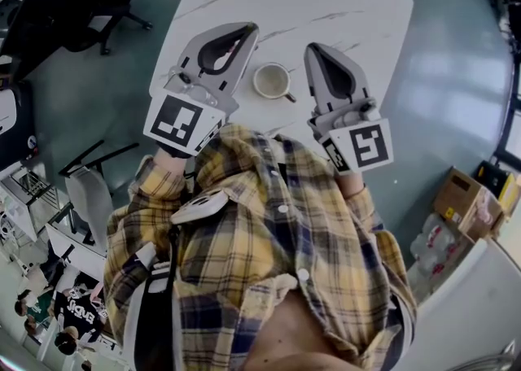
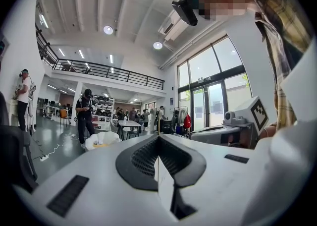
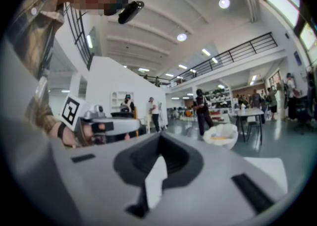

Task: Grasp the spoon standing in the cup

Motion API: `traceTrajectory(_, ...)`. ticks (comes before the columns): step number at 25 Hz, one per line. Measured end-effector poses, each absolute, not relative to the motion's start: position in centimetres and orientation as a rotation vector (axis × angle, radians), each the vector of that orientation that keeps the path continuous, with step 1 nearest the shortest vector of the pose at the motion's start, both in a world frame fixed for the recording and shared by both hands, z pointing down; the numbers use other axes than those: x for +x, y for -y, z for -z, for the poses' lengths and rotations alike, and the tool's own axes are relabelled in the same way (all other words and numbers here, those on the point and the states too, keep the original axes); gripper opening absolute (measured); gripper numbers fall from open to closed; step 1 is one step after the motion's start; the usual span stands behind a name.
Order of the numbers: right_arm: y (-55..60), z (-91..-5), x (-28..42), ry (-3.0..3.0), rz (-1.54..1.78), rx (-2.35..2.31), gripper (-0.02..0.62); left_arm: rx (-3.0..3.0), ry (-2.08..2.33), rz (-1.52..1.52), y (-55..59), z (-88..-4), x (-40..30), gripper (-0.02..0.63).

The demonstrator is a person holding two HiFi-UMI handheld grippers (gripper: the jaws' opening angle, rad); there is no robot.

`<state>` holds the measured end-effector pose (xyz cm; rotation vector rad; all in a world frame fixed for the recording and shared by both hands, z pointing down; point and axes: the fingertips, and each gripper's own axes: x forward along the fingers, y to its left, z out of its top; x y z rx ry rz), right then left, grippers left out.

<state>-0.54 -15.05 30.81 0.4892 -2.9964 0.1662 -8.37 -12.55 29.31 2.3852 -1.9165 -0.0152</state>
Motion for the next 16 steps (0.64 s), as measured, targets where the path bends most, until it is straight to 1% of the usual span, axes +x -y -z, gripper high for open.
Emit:
traceTrajectory(11,15.2,-31.0,0.2,2.996,-0.175,0.495,0.031,2.437,1.908,-0.016,12.2,-29.4,-7.6,0.014)
traceTrajectory(16,16.2,-30.9,1.7,2.986,-0.155,0.526,0.031,2.469,1.844,-0.019,13.4,-29.9,-6.2,0.014)
